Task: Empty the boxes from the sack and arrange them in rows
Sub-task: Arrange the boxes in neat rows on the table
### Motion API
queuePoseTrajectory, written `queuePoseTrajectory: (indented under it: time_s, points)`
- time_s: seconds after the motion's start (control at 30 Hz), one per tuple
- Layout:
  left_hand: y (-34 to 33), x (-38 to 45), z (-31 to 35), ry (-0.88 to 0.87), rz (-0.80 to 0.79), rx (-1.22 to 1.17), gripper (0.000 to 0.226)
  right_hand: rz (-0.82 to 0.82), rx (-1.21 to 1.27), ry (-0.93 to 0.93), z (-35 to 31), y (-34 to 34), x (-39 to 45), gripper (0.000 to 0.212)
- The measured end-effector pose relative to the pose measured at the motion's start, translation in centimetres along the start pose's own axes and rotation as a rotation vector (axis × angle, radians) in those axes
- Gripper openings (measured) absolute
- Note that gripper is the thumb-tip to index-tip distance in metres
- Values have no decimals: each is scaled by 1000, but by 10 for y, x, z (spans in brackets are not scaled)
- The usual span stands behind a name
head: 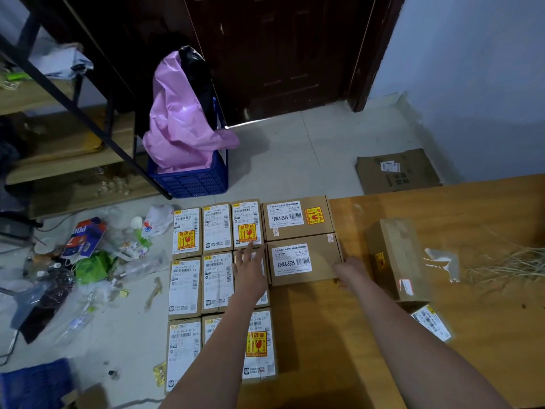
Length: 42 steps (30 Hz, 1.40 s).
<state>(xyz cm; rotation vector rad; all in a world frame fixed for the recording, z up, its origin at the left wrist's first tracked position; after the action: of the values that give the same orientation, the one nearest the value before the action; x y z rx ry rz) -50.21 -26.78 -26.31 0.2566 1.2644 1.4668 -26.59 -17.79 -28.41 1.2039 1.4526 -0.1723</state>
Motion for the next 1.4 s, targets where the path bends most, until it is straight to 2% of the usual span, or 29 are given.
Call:
queuePoseTrajectory:
  time_s: [0.1, 0.3, 0.5, 0.63, 0.73, 0.83, 1.1, 1.3, 1.4]
  points:
    - [3, -2, 4, 16, -29, -10, 83, -17, -2, -6, -2, 1, -6, 53]
    - [10, -7, 13, 52, -89, -44, 69, -51, -64, 36, -15, 8, -23, 46]
    - [17, -20, 31, 32, -112, -91, 69, -26, -74, 121, -28, 21, -47, 45]
    - [20, -32, 45, -9, -106, -111, 71, -29, -64, 151, -26, 33, -67, 59]
    - [21, -40, 57, -57, -96, -110, 70, -47, 6, 171, -22, 40, -86, 55]
    - [18, -51, 71, -106, -102, -102, 69, -57, 83, 188, -14, 48, -104, 59]
    - [1, -82, 114, -251, -166, -97, 68, 88, 240, 287, 30, 81, -143, 40]
    - [-16, -105, 148, -342, -218, -76, 69, 160, 348, 217, 74, 109, -144, 12]
    - [-25, -116, 161, -364, -230, -119, 65, 147, 396, 186, 96, 122, -145, 9]
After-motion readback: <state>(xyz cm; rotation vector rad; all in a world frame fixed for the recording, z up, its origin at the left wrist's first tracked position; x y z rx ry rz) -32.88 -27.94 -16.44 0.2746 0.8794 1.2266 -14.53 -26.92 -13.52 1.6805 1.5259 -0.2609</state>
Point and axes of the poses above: each hand's wrist, its own x-axis towards the middle knuckle, its own y-axis out of the back of the hand, z = x × y, the point moved 2 cm from there along x, towards the middle knuckle, and after that the axes turned 7 degrees about -x, right-handed, at the moved point
